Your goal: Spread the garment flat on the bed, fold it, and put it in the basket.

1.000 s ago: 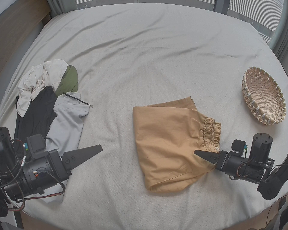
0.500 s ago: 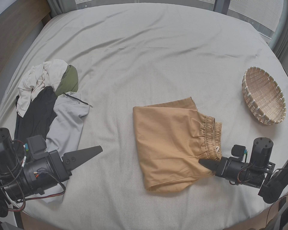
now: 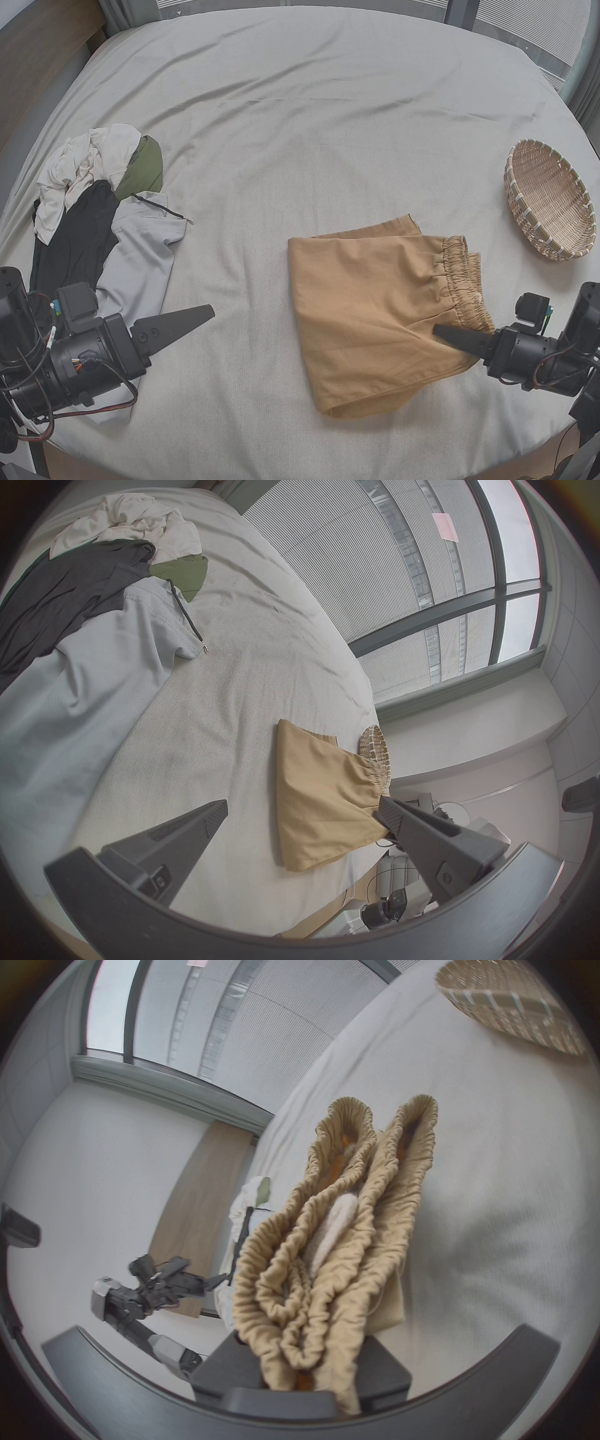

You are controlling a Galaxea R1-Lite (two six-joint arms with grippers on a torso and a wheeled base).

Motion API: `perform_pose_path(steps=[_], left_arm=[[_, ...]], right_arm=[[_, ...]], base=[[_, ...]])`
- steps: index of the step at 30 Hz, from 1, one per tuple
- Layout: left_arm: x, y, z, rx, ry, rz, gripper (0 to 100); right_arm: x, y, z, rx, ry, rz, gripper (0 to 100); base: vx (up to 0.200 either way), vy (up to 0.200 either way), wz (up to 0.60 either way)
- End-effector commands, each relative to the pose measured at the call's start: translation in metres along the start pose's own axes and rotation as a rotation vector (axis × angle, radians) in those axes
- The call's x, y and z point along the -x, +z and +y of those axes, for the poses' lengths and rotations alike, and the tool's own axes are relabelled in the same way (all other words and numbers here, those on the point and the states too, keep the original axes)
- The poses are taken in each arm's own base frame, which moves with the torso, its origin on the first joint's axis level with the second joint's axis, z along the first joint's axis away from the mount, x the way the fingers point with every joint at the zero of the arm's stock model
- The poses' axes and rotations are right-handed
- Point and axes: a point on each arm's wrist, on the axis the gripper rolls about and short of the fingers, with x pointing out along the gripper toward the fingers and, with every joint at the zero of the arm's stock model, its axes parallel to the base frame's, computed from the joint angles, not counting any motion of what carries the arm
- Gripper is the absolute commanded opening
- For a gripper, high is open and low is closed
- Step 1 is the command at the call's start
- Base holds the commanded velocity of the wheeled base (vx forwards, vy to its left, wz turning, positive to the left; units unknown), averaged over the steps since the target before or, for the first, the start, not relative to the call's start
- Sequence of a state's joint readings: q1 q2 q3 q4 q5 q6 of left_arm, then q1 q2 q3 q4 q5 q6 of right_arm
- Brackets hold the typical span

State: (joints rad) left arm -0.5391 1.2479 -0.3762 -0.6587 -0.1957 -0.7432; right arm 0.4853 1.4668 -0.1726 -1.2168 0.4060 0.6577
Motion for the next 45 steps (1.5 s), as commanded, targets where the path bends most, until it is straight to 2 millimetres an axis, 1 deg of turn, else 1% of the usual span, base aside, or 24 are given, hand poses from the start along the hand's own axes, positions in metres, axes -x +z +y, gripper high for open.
perform_pose_path(steps=[1, 5, 16, 18, 21, 24, 39, 45], left_arm=[[-0.001, 0.000, 0.000, 0.000, 0.002, 0.000, 100], [0.000, -0.001, 0.002, 0.001, 0.006, 0.005, 100], [0.000, -0.001, 0.000, -0.004, -0.010, -0.011, 100], [0.001, -0.002, 0.001, -0.004, -0.009, -0.010, 100], [0.000, -0.002, 0.001, -0.003, -0.008, -0.007, 100], [0.000, -0.002, 0.001, -0.004, -0.009, -0.008, 100], [0.000, -0.002, 0.001, -0.003, -0.008, -0.007, 100], [0.001, -0.002, 0.001, -0.005, -0.008, -0.007, 100]], right_arm=[[0.019, 0.018, 0.026, 0.075, 0.122, -0.101, 0], [0.023, 0.031, 0.038, 0.108, 0.164, -0.157, 0], [0.021, 0.052, 0.049, 0.151, 0.199, -0.234, 0], [0.019, 0.061, 0.051, 0.235, 0.188, -0.275, 0], [0.018, 0.068, 0.054, 0.259, 0.181, -0.297, 0], [0.018, 0.072, 0.054, 0.258, 0.153, -0.311, 0], [0.017, 0.092, 0.064, 0.287, 0.171, -0.375, 0], [0.018, 0.098, 0.064, 0.352, 0.141, -0.410, 0]], base=[[0.000, 0.000, 0.00], [0.000, 0.000, 0.00], [0.000, 0.000, 0.00], [0.000, 0.000, 0.00], [0.000, 0.000, 0.00], [0.000, 0.000, 0.00], [0.000, 0.000, 0.00], [0.000, 0.000, 0.00]])
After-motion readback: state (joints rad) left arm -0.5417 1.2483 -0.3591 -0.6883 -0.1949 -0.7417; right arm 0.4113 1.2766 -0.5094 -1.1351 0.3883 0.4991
